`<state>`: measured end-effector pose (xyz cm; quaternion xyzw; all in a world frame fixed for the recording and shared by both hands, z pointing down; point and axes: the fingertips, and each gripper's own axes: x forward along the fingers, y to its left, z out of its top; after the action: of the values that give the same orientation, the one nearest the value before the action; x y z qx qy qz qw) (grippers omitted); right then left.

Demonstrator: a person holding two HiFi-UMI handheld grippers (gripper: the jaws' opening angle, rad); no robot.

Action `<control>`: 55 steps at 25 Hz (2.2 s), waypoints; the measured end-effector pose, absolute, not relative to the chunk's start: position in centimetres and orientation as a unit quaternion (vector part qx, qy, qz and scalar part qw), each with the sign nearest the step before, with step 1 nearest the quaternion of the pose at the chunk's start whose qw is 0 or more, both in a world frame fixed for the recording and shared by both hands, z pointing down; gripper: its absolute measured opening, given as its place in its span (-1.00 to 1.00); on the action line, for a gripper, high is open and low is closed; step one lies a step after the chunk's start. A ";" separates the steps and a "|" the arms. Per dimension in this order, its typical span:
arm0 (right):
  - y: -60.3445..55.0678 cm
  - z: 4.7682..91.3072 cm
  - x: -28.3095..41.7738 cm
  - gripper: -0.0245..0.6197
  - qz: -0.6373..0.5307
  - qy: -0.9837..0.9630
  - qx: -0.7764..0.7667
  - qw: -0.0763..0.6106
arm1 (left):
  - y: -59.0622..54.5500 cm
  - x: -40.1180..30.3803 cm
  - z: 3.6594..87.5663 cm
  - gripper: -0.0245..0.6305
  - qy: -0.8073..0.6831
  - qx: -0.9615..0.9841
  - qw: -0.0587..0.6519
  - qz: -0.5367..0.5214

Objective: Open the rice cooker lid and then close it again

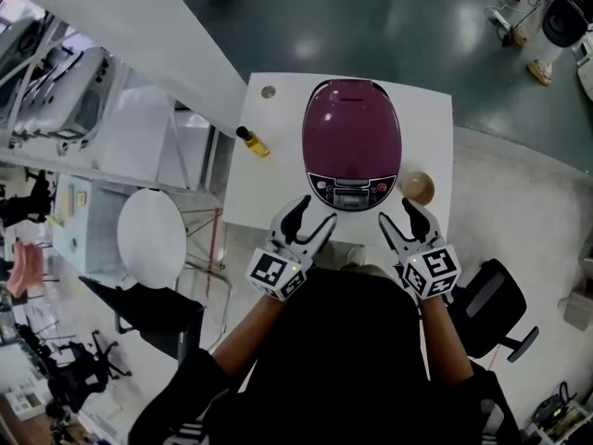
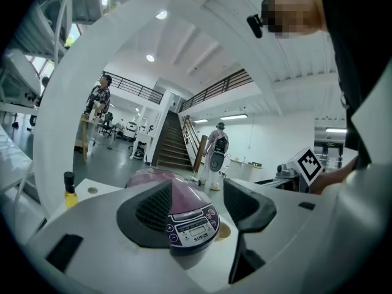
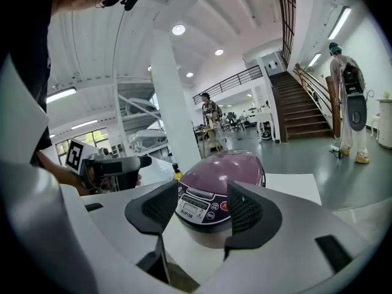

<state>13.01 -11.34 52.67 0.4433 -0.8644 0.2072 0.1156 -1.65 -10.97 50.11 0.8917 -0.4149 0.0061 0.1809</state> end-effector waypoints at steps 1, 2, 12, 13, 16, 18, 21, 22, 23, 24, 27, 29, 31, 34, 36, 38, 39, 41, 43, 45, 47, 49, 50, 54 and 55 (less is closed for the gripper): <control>-11.8 52.7 12.8 -0.22 0.207 -0.862 0.447 0.119 | -11.4 -1.5 50.2 -0.19 -0.409 0.894 0.182 0.007; -12.4 52.8 12.5 -0.22 0.208 -0.858 0.453 0.121 | -11.9 -1.2 50.2 -0.19 -0.401 0.898 0.181 0.007; -15.3 52.3 9.3 -0.32 0.197 -0.848 0.472 0.139 | -14.3 -2.4 49.3 -0.19 -0.369 0.913 0.173 -0.015; -15.5 52.5 9.3 -0.37 0.196 -0.847 0.473 0.144 | -14.5 -2.6 49.5 -0.19 -0.366 0.914 0.172 -0.015; -16.0 53.0 9.0 -0.60 0.195 -0.843 0.475 0.156 | -15.1 -3.0 50.0 -0.19 -0.364 0.915 0.176 -0.016; -16.2 53.6 8.6 -0.78 0.195 -0.844 0.472 0.166 | -15.5 -3.2 50.2 -0.19 -0.366 0.912 0.183 -0.020; -16.2 54.6 7.9 -0.89 0.197 -0.842 0.464 0.192 | -15.8 -3.5 50.3 -0.19 -0.366 0.912 0.185 -0.022; -16.3 55.0 7.7 -0.90 0.197 -0.841 0.463 0.200 | -15.8 -3.5 50.4 -0.19 -0.364 0.913 0.183 -0.021; -16.4 55.3 7.5 -0.91 0.198 -0.840 0.461 0.206 | -15.8 -3.6 50.5 -0.19 -0.362 0.914 0.180 -0.021; -16.6 55.7 7.2 -0.91 0.199 -0.839 0.460 0.212 | -15.9 -3.7 50.5 -0.19 -0.361 0.915 0.178 -0.022; -16.9 56.6 6.5 -0.92 0.203 -0.836 0.457 0.228 | -16.1 -4.0 50.4 -0.19 -0.357 0.918 0.174 -0.026; -17.0 57.1 6.3 -0.92 0.208 -0.832 0.459 0.234 | -16.3 -4.4 50.2 -0.19 -0.356 0.917 0.176 -0.029; -17.0 57.7 6.1 -0.92 0.212 -0.828 0.460 0.239 | -16.4 -4.8 50.4 -0.19 -0.358 0.916 0.181 -0.028; -17.2 58.6 5.6 -0.92 0.213 -0.825 0.460 0.249 | -16.5 -5.1 50.9 -0.19 -0.355 0.915 0.192 -0.022; -17.4 59.1 5.3 -0.92 0.217 -0.822 0.464 0.250 | -16.7 -5.4 50.9 -0.19 -0.351 0.918 0.186 -0.021; -17.6 59.5 5.2 -0.92 0.227 -0.816 0.472 0.243 | -16.9 -5.7 50.8 -0.19 -0.346 0.920 0.182 -0.021; -17.6 59.7 5.2 -0.92 0.231 -0.814 0.476 0.241 | -16.9 -5.8 50.9 -0.19 -0.344 0.921 0.181 -0.021; -17.7 60.3 5.3 -0.92 0.233 -0.807 0.482 0.247 | -17.1 -6.1 51.0 -0.19 -0.341 0.922 0.181 -0.023; -17.6 60.6 5.3 -0.92 0.229 -0.801 0.488 0.261 | -17.2 -6.6 51.2 -0.19 -0.340 0.923 0.182 -0.022; -17.6 60.7 5.3 -0.92 0.227 -0.792 0.497 0.273 | -17.3 -7.0 51.6 -0.19 -0.340 0.922 0.186 -0.015; -17.6 60.7 5.3 -0.92 0.223 -0.786 0.504 0.281 | -17.3 -7.3 51.9 -0.19 -0.339 0.921 0.194 -0.011; -17.5 60.7 5.3 -0.92 0.213 -0.783 0.508 0.289 | -17.4 -7.3 51.9 -0.19 -0.335 0.922 0.194 -0.013; -17.5 60.6 5.3 -0.92 0.209 -0.782 0.511 0.291 | -17.4 -7.3 51.8 -0.19 -0.332 0.923 0.192 -0.014; -17.5 60.7 5.2 -0.92 0.208 -0.775 0.526 0.284 | -17.6 -7.5 51.8 -0.19 -0.328 0.925 0.191 -0.014; -17.5 60.7 5.2 -0.92 0.207 -0.773 0.528 0.283 | -17.6 -7.6 51.7 -0.19 -0.329 0.925 0.191 -0.016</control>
<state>5.24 -17.47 60.72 0.5284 -0.7732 0.2069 0.2831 -7.57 -17.62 51.69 0.9247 -0.3287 -0.0158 0.1912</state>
